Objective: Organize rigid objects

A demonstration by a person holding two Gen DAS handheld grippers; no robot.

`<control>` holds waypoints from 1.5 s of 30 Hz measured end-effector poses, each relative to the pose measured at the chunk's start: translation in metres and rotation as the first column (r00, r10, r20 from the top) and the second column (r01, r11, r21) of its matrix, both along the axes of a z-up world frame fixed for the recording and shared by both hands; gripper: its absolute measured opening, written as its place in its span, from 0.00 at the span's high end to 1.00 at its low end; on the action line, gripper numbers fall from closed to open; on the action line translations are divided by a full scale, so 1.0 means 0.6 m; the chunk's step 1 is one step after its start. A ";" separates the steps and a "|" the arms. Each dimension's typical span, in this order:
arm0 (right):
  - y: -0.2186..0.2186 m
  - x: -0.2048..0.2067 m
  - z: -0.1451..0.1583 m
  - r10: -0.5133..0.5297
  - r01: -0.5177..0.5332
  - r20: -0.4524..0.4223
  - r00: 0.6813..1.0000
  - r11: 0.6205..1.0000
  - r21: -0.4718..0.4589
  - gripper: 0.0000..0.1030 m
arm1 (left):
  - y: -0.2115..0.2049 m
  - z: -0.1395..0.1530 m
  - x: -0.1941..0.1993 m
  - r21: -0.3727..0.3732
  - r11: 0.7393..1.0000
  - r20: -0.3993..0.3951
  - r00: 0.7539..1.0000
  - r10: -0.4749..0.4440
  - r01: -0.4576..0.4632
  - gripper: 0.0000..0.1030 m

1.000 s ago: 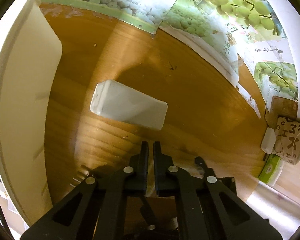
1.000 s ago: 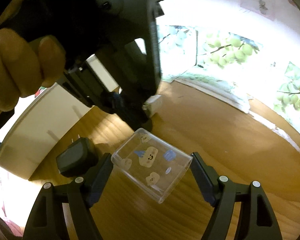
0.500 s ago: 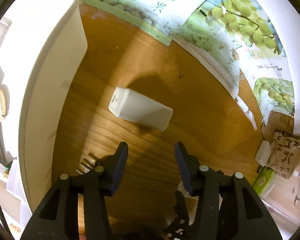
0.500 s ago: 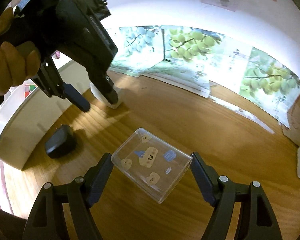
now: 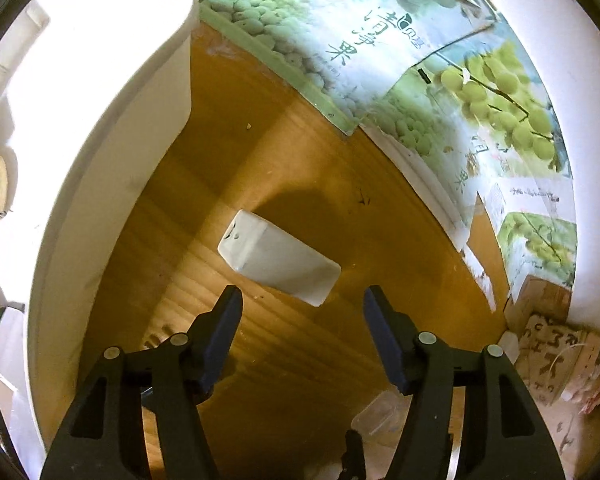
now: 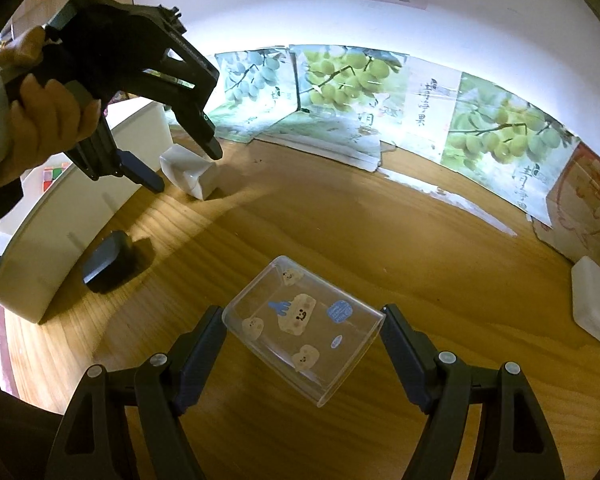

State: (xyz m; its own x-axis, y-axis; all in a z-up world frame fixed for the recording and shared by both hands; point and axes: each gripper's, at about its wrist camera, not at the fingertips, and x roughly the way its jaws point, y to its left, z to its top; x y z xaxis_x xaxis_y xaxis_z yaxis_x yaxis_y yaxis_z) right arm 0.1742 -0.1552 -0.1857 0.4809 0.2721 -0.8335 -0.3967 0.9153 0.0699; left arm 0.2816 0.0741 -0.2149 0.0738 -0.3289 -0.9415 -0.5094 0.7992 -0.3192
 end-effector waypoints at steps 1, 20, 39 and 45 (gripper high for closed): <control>-0.002 -0.004 0.002 -0.003 0.003 0.000 1.000 1.000 -0.002 0.24 | -0.004 -0.003 0.002 0.001 1.000 0.001 1.000 0.002 -0.002 0.35; -0.009 -0.014 0.006 -0.022 0.022 0.007 1.000 0.999 -0.028 0.24 | -0.001 -0.028 0.017 0.045 0.998 0.028 0.999 0.040 -0.041 0.56; 0.004 -0.037 0.033 0.015 -0.013 0.056 0.998 0.999 -0.034 0.24 | -0.037 -0.007 -0.010 -0.032 0.997 0.027 0.997 -0.076 0.076 0.70; 0.016 -0.056 0.049 0.041 -0.039 0.085 0.996 0.999 -0.032 0.24 | -0.042 0.017 -0.041 -0.040 0.993 0.051 0.993 -0.109 0.111 0.70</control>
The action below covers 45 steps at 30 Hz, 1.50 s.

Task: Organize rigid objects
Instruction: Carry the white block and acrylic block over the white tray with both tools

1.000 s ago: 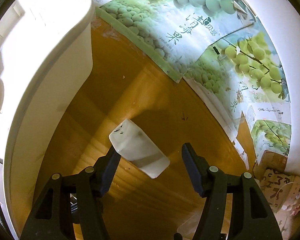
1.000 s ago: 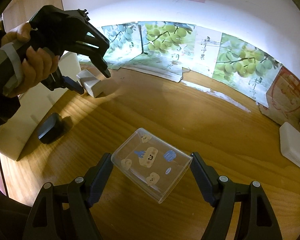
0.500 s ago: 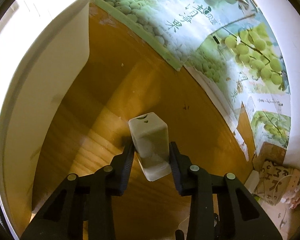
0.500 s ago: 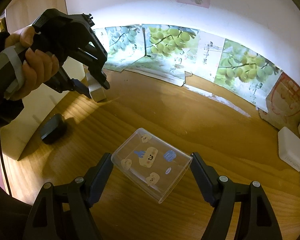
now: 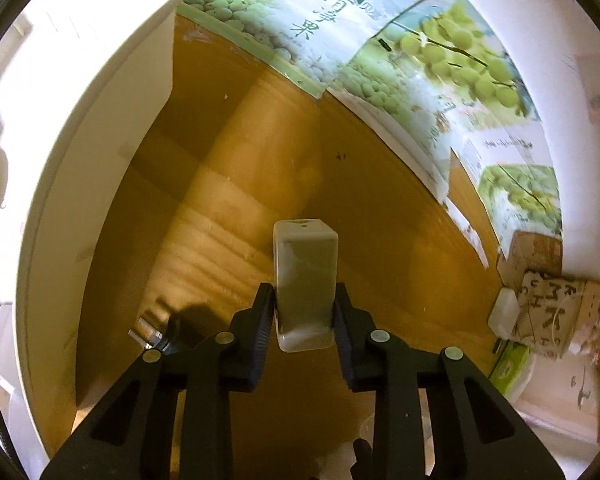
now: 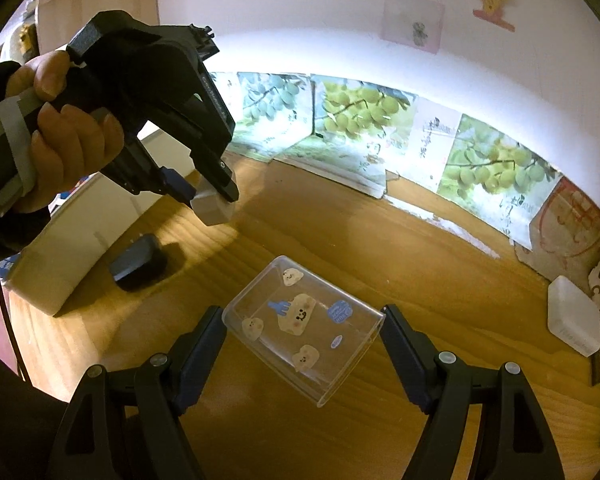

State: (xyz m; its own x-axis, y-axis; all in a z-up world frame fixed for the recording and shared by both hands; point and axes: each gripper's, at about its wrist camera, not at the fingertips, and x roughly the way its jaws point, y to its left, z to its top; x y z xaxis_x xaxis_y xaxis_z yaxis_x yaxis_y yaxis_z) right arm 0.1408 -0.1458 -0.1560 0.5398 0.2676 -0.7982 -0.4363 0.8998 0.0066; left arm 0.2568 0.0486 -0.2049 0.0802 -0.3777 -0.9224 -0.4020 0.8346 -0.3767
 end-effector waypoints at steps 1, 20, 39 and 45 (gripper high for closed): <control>0.002 -0.003 0.002 0.003 -0.003 0.004 1.000 1.000 0.001 0.24 | 0.001 0.003 -0.004 0.001 1.000 0.002 1.000 -0.003 0.003 0.70; 0.057 -0.076 0.037 0.120 -0.122 0.062 0.991 0.992 0.018 0.24 | 0.039 0.075 -0.134 0.124 0.990 0.051 0.996 -0.075 0.068 0.70; 0.143 -0.106 0.042 0.202 -0.204 0.034 0.979 0.972 0.118 0.24 | 0.120 0.121 -0.211 0.239 0.969 0.083 0.993 -0.088 0.066 0.70; 0.166 -0.112 0.043 0.194 -0.195 0.021 0.981 0.969 0.154 0.24 | 0.153 0.138 -0.223 0.266 0.961 0.107 0.988 -0.111 0.079 0.70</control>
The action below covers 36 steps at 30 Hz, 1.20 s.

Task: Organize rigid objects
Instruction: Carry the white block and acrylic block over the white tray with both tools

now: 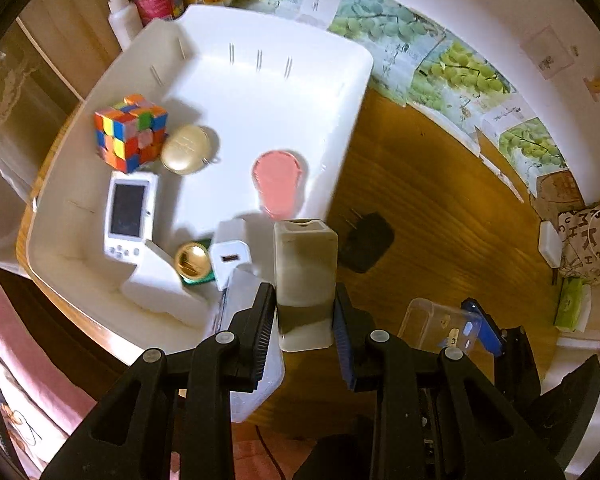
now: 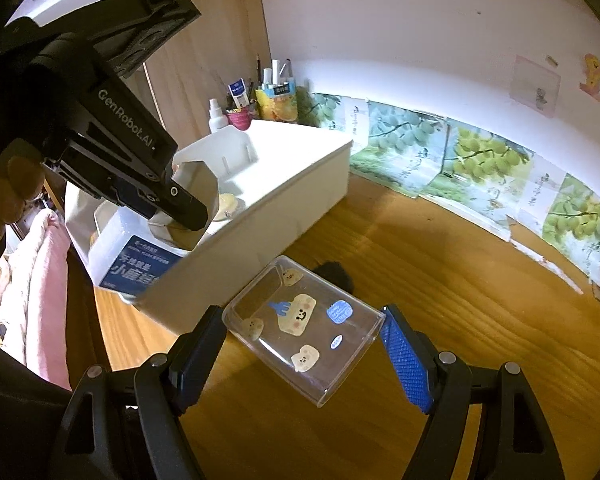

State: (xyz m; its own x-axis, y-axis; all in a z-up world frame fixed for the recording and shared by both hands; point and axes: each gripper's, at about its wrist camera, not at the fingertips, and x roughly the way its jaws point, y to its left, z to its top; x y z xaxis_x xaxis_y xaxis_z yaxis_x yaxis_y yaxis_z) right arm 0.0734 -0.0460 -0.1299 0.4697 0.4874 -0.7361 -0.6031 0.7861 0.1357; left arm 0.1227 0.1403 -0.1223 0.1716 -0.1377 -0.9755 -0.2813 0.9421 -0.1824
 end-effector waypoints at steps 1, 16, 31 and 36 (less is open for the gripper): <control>0.002 0.000 0.001 -0.001 0.001 -0.002 1.000 1.000 0.005 0.24 | 0.003 0.003 -0.001 0.007 1.000 0.004 1.000 -0.007 0.007 0.70; 0.074 -0.006 0.024 -0.028 0.025 0.040 0.999 0.998 0.060 0.24 | 0.080 0.025 -0.032 0.104 0.990 0.058 0.993 -0.101 0.094 0.70; 0.167 -0.029 0.031 -0.056 0.051 0.064 0.996 0.996 0.075 0.24 | 0.198 0.005 -0.058 0.136 0.986 0.064 0.992 -0.107 0.097 0.70; 0.200 -0.035 0.026 -0.045 0.040 0.066 0.997 0.996 0.074 0.24 | 0.224 0.004 -0.060 0.138 0.985 0.080 0.991 -0.111 0.099 0.70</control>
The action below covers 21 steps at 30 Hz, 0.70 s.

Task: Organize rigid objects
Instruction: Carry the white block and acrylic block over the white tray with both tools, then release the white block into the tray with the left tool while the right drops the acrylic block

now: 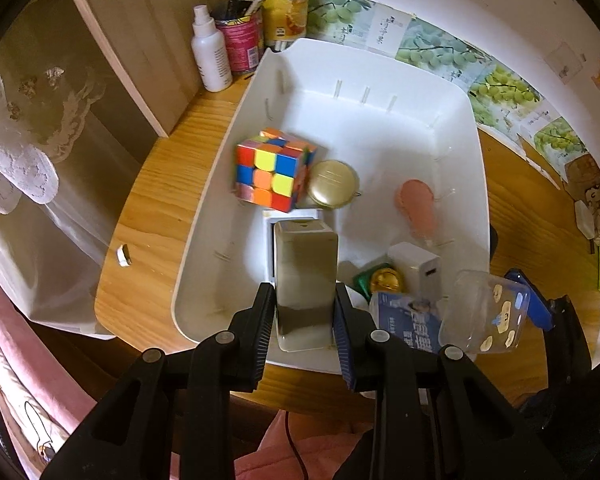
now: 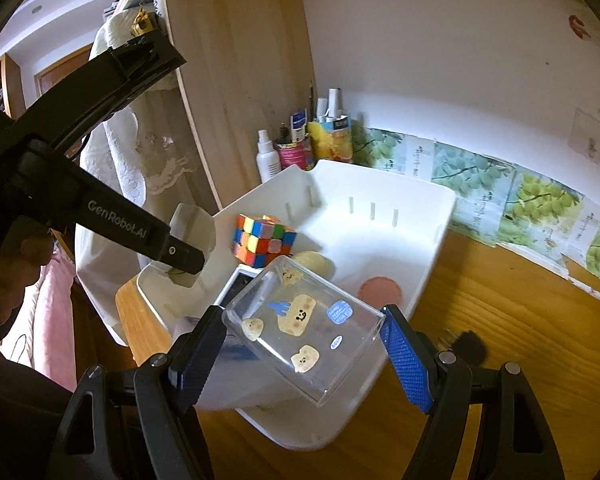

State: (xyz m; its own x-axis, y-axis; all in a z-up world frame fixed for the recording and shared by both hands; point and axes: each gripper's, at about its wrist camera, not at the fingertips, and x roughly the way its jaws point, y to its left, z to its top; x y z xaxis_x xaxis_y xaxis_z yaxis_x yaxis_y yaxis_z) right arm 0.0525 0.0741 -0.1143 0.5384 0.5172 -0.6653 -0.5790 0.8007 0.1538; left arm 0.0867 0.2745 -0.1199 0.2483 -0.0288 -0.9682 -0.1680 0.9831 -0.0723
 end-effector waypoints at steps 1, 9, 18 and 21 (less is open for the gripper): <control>0.004 -0.001 -0.001 0.000 0.000 0.001 1.000 1.000 0.000 0.23 | 0.005 -0.001 0.000 0.000 1.000 0.004 1.000 -0.001 0.001 0.70; 0.030 0.004 -0.005 -0.008 0.008 -0.001 1.000 1.000 0.005 0.23 | 0.028 0.012 0.001 -0.017 1.000 0.067 0.998 -0.019 0.021 0.63; 0.049 0.006 -0.009 -0.004 0.004 -0.002 1.000 1.000 -0.005 0.19 | 0.040 0.034 -0.004 -0.059 0.998 0.194 0.981 -0.019 0.031 0.31; 0.047 0.005 -0.008 -0.013 0.013 0.000 1.000 1.000 -0.011 0.19 | 0.039 0.042 -0.011 -0.068 0.997 0.251 0.968 -0.005 0.023 0.28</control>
